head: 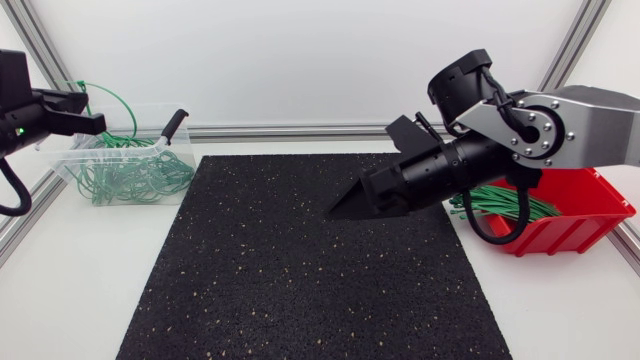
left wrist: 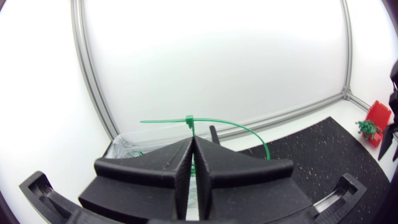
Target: Take a green cable tie from the red box, thread the tail through the head to close it, then place it in the transparent bin on the left.
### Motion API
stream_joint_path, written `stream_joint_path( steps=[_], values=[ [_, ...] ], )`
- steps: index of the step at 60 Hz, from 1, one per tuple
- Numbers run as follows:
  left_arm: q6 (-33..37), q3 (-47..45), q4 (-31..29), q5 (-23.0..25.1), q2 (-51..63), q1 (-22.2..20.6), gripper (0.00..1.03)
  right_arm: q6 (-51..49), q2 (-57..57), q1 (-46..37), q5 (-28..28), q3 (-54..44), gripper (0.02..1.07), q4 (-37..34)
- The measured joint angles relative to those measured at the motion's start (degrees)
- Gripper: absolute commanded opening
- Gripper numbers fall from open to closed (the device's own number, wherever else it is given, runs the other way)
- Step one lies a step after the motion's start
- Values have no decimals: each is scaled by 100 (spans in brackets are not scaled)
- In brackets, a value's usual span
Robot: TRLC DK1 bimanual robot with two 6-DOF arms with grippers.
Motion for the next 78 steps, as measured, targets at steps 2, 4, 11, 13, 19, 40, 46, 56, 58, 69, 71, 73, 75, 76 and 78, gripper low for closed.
stream_joint_path(
  steps=[2,4,11,13,19,40,46,56,58,69,71,73,75,76,78],
  values=[
    [-55,210,-44,0,136,96,4,-2,-57,9,74,-55,103,13],
    [-105,422,-83,11,278,175,4,-4,-107,11,125,-105,103,35],
    [-205,1158,-236,17,822,382,4,-24,-348,22,273,-214,103,66],
    [-223,1349,-297,13,975,420,4,-26,-413,22,304,-240,103,76],
    [-299,1954,-455,-175,1495,472,4,-55,-632,31,382,-334,103,83],
    [-404,4054,-1740,-1567,3718,269,4,-63,-1172,48,492,-748,103,98],
    [-470,4743,-2730,-1659,4452,190,55,-63,-1311,48,551,-828,103,98],
    [-776,5816,-4297,-1862,5386,160,100,-63,-1550,48,702,-975,103,94],
    [-831,5945,-4487,-1897,5466,160,100,-63,-1598,48,754,-990,103,96],
    [-898,5952,-4752,-1904,5226,160,100,-103,-2000,35,1139,-1113,103,96],
    [-898,5864,-4750,-1902,5069,160,100,-114,-2070,20,1211,-1128,103,96],
    [-898,5720,-4728,-1902,4846,160,100,-133,-2146,-20,1287,-1141,103,94],
    [-896,5560,-4682,-1902,4599,160,100,-164,-2214,-79,1320,-1152,103,94],
    [-896,5471,-4651,-1902,4468,157,100,-201,-2247,-116,1338,-1156,103,94],
    [-896,5252,-4555,-1902,4146,151,100,-249,-2330,-210,1405,-1165,103,94]
  ],
)
